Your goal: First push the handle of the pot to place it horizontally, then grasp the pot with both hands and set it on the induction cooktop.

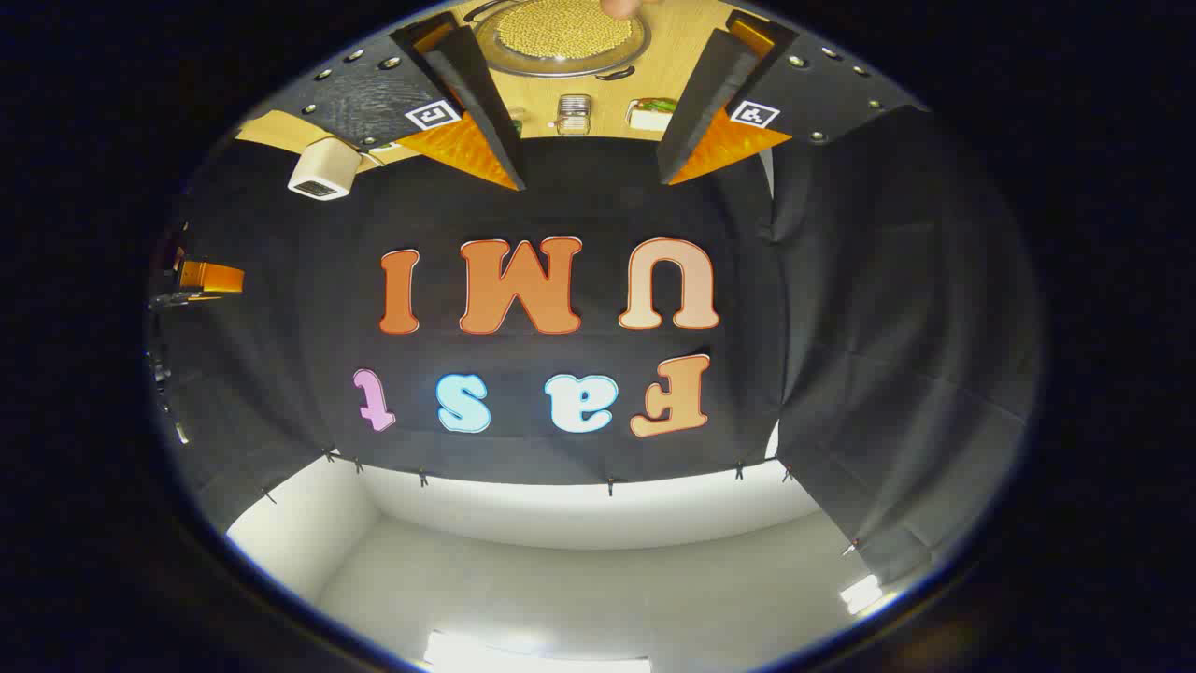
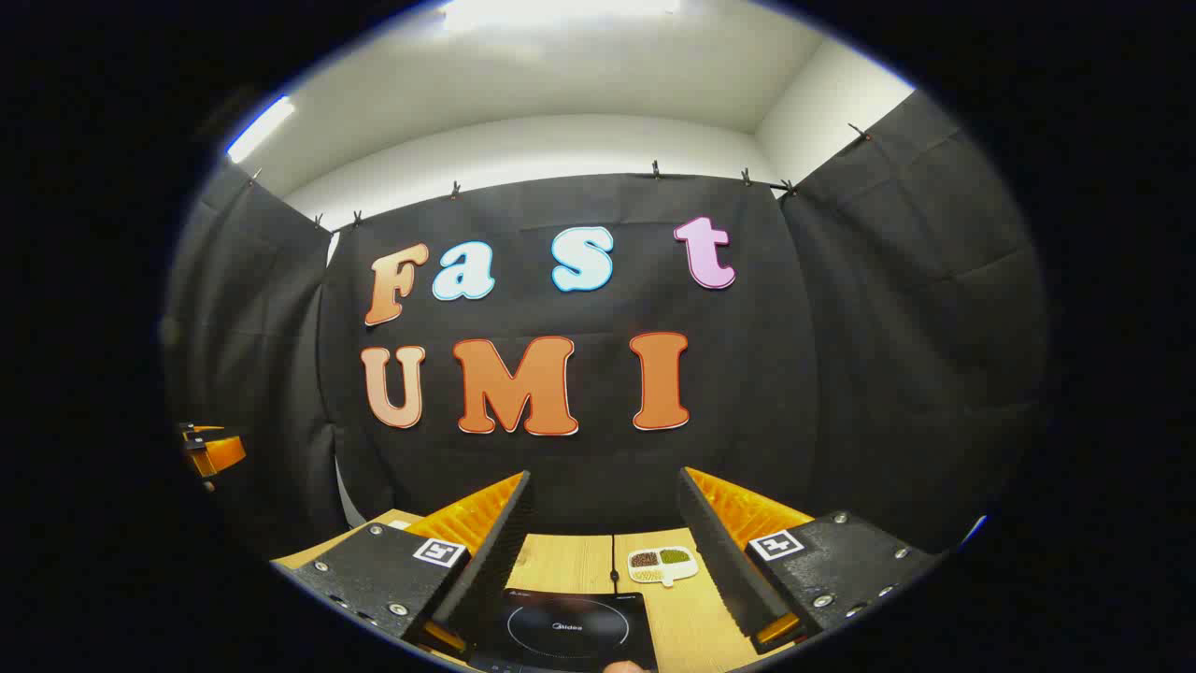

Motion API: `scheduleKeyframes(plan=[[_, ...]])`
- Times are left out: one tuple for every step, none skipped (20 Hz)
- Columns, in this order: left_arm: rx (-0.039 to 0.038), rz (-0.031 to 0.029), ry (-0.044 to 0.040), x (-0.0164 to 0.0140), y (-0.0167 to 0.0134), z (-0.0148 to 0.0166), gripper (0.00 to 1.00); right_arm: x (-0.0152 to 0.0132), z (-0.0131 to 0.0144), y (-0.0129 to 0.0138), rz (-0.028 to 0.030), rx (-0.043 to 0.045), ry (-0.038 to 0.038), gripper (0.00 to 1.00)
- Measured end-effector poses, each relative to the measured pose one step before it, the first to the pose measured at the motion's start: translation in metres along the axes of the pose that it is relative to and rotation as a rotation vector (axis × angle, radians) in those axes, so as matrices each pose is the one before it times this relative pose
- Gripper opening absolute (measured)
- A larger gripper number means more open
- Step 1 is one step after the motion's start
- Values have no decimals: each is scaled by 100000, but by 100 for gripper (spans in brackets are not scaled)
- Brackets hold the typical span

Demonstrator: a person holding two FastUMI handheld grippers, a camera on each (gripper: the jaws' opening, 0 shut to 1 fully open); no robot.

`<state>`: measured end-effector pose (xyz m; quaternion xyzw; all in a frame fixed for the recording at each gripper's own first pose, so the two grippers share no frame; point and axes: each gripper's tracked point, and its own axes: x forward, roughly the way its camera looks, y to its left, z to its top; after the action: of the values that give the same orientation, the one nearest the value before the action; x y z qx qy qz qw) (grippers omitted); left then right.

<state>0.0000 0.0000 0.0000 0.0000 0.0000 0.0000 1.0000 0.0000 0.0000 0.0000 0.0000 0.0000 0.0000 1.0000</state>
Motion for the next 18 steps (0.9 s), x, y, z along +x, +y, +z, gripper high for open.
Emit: scheduleKeyframes(plan=[[-480,-728,172,-7,-278,1,92,-23,71,14,163,459,-191,95],[-668,-961,345,-4,-279,-58,92,-95,152,78,608,257,-378,95],[-979,-659,332,-43,-177,2,92,-139,87,80,343,88,-236,95],[-828,-425,568,177,-26,-141,92,-152,12,-5,192,-71,89,95],[-420,-78,485,62,25,-156,92,44,2,-76,36,24,408,95],[-281,318,202,-28,130,-96,92,-80,-114,-41,-161,309,440,95],[-376,-13,68,-1,64,23,92,-49,-55,-85,19,225,250,95],[-490,-463,65,-62,-230,-71,92,113,122,2,69,-35,132,95],[-362,-397,172,-57,-128,-91,92,16,-26,-41,-108,-106,99,95],[-87,-294,75,17,-72,-79,92,33,-4,-68,-9,-134,45,95],[36,-475,-42,26,-188,17,89,-40,-11,-6,205,10,6,95],[-32,-275,-83,-2,-13,17,89,100,-47,20,147,202,161,95],[-52,-300,-64,-33,-28,64,89,5,-27,-108,91,180,23,95],[-166,-349,-303,48,-166,101,89,-168,46,17,49,-88,-69,95],[-18,-765,-322,-78,-154,51,89,6,30,-67,-178,-163,-90,95],[-165,-152,-414,-164,1,-32,89,-71,10,-111,-175,-78,-225,95],[-424,-1031,-1375,-97,-49,208,89,18,78,36,39,90,-30,95],[-526,-654,-2267,-114,-80,468,95,-93,-6,27,246,165,124,95]])
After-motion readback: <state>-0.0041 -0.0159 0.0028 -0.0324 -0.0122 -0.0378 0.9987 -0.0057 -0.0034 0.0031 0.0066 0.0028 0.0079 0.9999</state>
